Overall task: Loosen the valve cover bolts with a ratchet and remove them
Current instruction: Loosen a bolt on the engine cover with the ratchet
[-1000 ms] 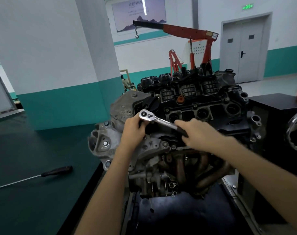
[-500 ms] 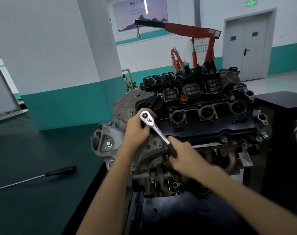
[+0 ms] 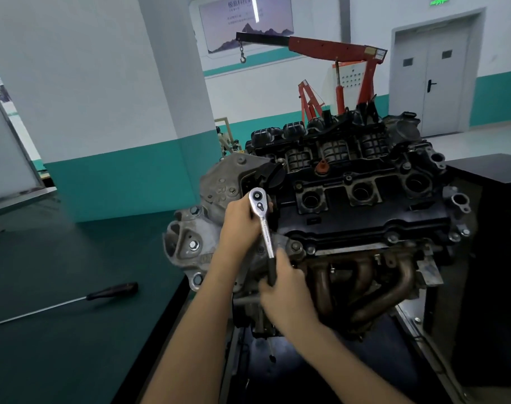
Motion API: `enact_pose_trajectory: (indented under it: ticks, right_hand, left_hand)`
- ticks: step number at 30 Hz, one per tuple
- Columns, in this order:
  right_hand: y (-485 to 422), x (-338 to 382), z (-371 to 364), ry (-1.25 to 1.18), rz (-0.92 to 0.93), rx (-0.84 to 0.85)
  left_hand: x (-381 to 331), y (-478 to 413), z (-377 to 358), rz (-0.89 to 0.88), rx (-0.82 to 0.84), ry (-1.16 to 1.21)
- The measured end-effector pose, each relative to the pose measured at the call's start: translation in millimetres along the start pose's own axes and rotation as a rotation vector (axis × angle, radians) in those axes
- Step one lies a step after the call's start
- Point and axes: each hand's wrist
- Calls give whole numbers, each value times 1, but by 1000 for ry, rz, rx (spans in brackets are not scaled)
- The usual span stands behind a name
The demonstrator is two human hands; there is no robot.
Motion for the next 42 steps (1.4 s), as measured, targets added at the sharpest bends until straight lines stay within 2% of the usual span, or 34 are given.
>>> enact_pose_trajectory:
  ticks: [3, 7, 9, 11, 14, 16, 20, 23, 25, 27, 31, 33, 35, 37, 38, 40, 42]
  right_hand:
    - [-1, 4, -11, -36, -29, -7]
    - [-14, -17, 47, 97, 76, 181]
    - [-34, -27, 87, 256, 151, 261]
    - [-61, -30, 123, 546, 223, 310]
    - [-82, -24, 143, 781, 373, 290]
    - [-70, -24, 133, 756, 333, 242]
    - [-14, -14, 66, 235, 81, 157]
    - [-1, 5, 13, 52, 6, 39]
    - [0, 11, -6, -30, -14, 19]
    - [-2, 5, 0, -1, -10, 44]
    - [-21, -19, 62, 124, 96, 236]
    - [-43, -27, 99, 274, 175, 321]
    - [-68, -28, 130, 538, 255, 363]
    - [-86, -25, 147, 754, 347, 341]
    - [-90, -25, 149, 788, 378, 312]
    - [-81, -26, 141, 768, 367, 248]
    - [-56, -30, 116, 625, 277, 182]
  left_hand:
    - [-3, 3, 3, -44, -6, 44]
    - [-3, 4, 6, -121, 22, 83]
    - [-5, 4, 7, -160, 50, 69]
    - [-6, 3, 8, -154, 39, 37]
    - [-10, 5, 7, -115, -1, 39]
    - [-10, 6, 5, -72, -39, 12]
    - [-7, 4, 3, -30, -43, -39]
    - [-4, 3, 3, -40, -33, -8]
    - [-6, 5, 3, -62, -45, 22]
    - [-7, 7, 5, -67, -30, 49]
    - [-7, 6, 8, -99, 27, 87]
    - [-8, 6, 10, -156, 73, 78]
    - [-7, 5, 10, -161, 74, 48]
    - [-8, 5, 9, -132, 46, 50]
    - [-9, 6, 8, -118, 40, 53]
    - [-11, 7, 6, -89, 16, 41]
    - [-9, 6, 5, -60, -19, -3]
Point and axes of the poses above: each hand's wrist, its own y-axis away from the middle knuckle, its own z-axis out of the back of the hand, x = y × z, and after that the axes turned 9 degrees about z, right-handed
